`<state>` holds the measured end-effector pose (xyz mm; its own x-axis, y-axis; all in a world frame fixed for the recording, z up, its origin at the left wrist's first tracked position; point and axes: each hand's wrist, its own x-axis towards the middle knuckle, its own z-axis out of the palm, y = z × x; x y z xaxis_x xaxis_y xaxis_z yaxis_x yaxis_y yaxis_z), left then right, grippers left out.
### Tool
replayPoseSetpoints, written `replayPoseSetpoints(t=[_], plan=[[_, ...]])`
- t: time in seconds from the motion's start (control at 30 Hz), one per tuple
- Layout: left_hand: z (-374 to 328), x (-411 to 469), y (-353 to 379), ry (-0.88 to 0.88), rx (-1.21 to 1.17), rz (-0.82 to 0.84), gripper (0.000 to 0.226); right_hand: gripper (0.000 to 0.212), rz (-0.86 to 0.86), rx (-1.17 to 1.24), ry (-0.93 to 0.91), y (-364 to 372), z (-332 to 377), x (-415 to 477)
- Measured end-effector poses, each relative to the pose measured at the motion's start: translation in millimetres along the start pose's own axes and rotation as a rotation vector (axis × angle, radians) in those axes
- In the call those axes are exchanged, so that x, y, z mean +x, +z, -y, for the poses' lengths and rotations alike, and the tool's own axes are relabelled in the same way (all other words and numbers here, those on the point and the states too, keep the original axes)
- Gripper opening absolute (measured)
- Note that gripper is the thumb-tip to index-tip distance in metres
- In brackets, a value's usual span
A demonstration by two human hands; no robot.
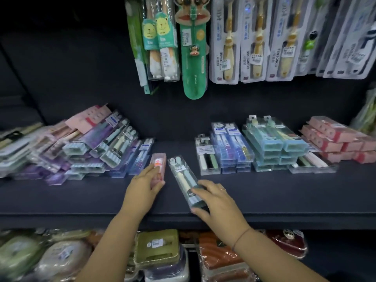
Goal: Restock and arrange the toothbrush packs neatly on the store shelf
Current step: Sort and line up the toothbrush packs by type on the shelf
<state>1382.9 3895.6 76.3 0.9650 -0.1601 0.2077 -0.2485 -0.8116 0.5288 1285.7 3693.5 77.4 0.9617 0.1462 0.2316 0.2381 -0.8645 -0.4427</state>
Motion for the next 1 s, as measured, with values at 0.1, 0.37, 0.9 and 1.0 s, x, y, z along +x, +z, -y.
replayPoseSetpoints(t=[0.1,0.37,0.9,1.0], plan=[[6,5,-2,-0.016,0.004,-0.039,0.052,0.046,0.000,-0.026,-0.029,15,10,33],[8,11,2,-0.160,-0.175,-0.216,0.049,0.040,-0.080,-0.096,0.017,47,14,116],[-88,-38,25,0.274,-0.512,-0.424,0.049,0.037,-0.139,1.125,0.331,-46,26,43],[-115,-34,32,0.433,-0.345,-0.319,0.055,0.033,-0.247,1.045,0.331,-89,-9,6]])
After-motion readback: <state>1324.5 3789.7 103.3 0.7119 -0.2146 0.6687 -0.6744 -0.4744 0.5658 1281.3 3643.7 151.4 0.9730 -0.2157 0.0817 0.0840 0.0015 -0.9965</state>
